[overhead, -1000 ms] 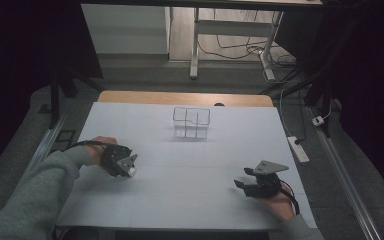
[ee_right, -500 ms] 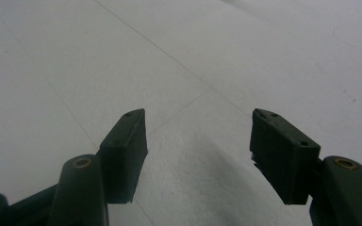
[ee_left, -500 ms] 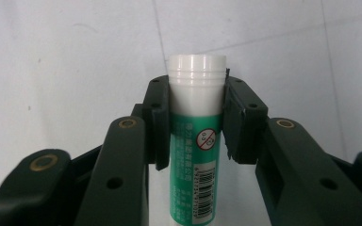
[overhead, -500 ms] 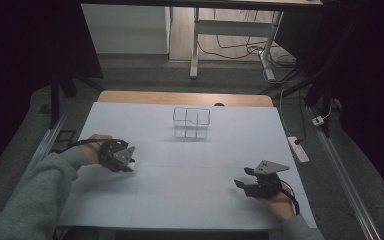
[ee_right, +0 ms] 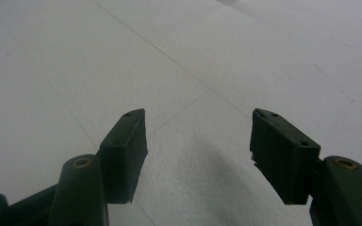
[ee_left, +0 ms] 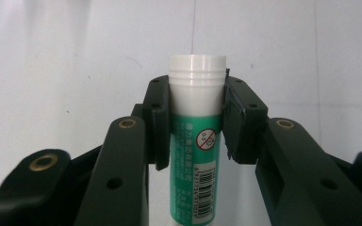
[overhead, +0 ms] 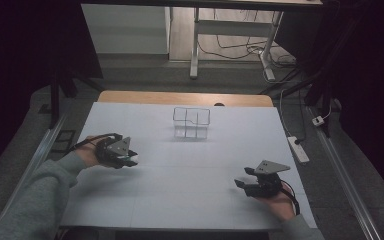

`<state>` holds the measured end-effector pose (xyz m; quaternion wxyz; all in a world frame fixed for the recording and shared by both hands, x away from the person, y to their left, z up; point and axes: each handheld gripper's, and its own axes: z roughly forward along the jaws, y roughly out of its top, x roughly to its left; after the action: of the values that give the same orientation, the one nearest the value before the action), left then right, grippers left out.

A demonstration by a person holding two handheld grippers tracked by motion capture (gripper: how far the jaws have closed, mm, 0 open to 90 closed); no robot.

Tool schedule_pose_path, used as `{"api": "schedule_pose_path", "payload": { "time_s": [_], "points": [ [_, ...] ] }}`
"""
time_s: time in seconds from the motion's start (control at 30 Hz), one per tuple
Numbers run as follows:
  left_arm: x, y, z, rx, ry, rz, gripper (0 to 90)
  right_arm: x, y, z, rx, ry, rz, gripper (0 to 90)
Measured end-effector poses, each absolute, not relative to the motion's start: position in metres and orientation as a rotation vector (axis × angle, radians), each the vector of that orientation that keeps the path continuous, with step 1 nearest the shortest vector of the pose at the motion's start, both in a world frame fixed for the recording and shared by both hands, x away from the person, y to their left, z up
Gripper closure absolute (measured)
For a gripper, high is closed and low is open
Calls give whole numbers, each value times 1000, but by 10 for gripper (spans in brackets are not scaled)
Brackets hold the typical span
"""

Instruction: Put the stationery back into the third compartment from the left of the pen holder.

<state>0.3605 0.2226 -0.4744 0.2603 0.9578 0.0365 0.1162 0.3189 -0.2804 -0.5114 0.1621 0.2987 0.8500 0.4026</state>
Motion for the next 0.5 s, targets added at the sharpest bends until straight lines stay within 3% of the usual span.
{"api": "schedule_pose_path", "payload": {
  "time_s": [0.5],
  "points": [
    [355, 215, -456, 2366, 310, 354, 650, 319, -281, -511, 865, 2413, 1160, 358]
  ]
}}
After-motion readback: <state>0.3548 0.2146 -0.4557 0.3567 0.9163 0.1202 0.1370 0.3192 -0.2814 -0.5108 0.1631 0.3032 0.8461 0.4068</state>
